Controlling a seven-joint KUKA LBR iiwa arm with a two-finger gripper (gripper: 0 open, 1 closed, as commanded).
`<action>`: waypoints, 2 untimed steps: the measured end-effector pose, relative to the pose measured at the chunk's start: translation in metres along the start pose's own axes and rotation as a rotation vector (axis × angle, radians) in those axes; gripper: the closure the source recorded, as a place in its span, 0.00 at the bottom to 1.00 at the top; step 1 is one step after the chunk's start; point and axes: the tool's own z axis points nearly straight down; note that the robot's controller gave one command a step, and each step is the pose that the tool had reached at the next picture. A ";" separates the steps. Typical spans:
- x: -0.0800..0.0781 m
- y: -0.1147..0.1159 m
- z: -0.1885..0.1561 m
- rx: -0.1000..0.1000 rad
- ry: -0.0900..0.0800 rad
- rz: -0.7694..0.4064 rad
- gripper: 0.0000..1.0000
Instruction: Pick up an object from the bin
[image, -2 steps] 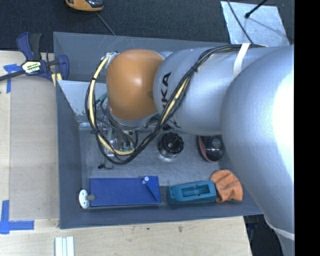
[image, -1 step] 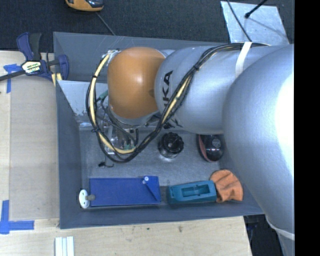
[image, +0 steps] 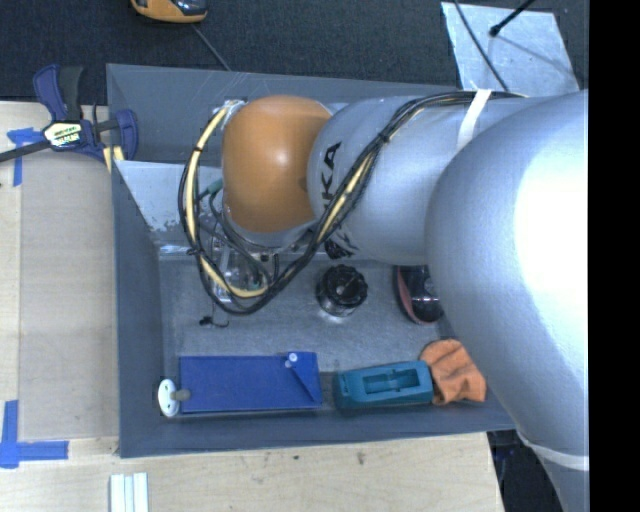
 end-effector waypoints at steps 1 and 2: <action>-0.026 -0.039 -0.004 0.001 0.003 -0.022 0.00; -0.044 -0.084 -0.011 0.002 -0.002 -0.033 0.00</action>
Offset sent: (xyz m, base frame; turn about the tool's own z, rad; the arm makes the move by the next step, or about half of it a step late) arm 0.0253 -0.0528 -0.0035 0.0480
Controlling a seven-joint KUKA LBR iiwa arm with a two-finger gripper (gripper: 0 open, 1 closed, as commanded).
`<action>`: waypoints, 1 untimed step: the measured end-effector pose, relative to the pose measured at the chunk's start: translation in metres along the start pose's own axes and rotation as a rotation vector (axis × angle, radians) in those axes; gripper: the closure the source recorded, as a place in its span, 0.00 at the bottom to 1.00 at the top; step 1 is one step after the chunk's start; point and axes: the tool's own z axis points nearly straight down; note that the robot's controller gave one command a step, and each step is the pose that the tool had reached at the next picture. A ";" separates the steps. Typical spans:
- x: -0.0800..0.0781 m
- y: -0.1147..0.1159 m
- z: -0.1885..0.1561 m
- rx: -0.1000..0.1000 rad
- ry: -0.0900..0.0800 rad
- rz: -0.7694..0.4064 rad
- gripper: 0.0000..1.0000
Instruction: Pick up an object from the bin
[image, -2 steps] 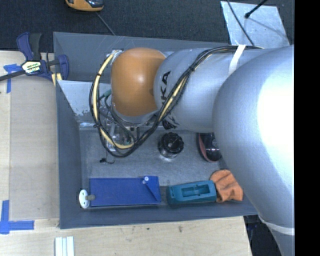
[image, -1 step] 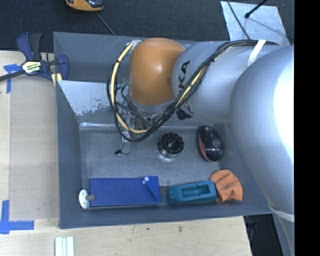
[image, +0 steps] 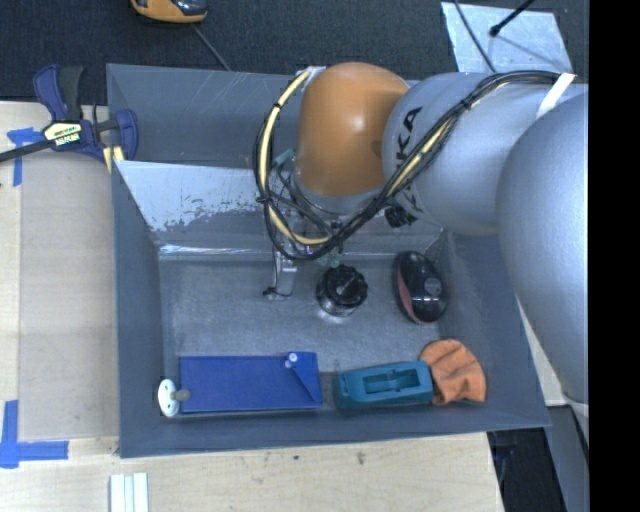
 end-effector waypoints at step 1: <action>0.005 -0.045 -0.037 -0.001 0.003 0.185 0.00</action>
Offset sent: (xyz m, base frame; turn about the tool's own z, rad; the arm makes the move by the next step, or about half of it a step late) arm -0.0120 -0.0395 0.0424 0.1057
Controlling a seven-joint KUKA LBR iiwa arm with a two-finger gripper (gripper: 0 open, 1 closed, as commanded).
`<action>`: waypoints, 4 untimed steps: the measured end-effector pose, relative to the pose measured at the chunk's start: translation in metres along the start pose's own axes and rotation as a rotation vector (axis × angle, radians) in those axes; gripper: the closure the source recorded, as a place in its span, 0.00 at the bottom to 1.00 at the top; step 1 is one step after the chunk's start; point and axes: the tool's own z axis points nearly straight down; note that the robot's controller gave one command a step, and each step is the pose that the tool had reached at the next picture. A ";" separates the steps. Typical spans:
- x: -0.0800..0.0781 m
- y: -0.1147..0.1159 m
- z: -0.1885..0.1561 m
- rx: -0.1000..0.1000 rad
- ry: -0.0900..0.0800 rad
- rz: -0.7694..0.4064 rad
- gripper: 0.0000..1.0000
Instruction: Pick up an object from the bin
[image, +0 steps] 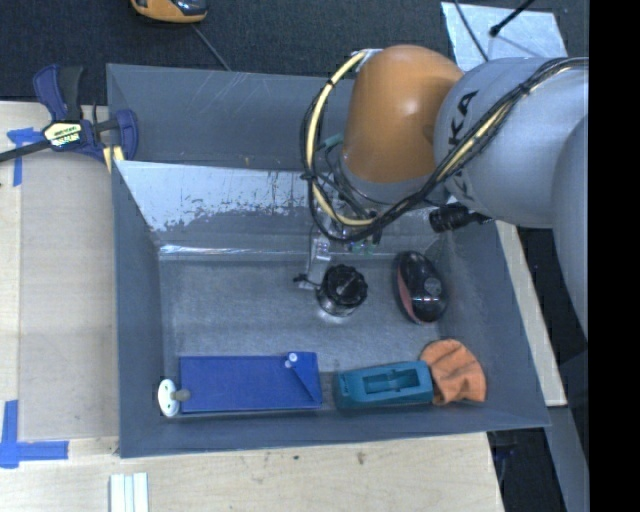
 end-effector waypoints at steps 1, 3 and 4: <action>-0.008 -0.034 -0.030 0.000 -0.006 0.026 0.00; 0.020 -0.098 0.031 0.000 -0.001 -0.030 0.00; 0.016 -0.100 0.041 0.001 -0.001 -0.131 0.00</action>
Offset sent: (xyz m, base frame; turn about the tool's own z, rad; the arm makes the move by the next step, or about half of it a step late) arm 0.0000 -0.0663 -0.0327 0.1341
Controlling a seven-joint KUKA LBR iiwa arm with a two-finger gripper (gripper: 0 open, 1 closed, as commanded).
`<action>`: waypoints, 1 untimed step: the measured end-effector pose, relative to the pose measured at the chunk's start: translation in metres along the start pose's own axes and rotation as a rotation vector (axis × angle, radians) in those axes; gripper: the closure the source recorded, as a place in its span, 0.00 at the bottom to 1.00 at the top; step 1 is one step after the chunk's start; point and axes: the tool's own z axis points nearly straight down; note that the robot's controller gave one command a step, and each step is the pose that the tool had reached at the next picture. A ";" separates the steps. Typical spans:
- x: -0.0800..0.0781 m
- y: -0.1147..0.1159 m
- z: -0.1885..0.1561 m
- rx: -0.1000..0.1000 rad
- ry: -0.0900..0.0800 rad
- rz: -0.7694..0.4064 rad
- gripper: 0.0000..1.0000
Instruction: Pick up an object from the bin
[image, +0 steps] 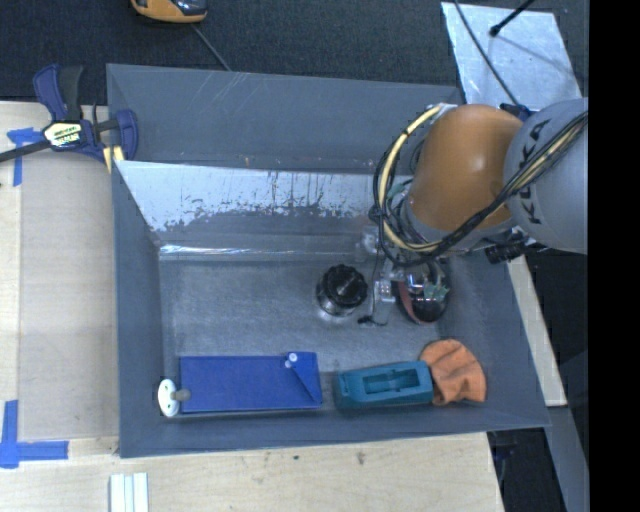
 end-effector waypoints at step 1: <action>0.028 0.001 0.062 0.000 -0.005 0.224 1.00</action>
Offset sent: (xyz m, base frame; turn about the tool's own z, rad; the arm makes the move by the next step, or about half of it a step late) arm 0.0000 0.0000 0.0000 0.0000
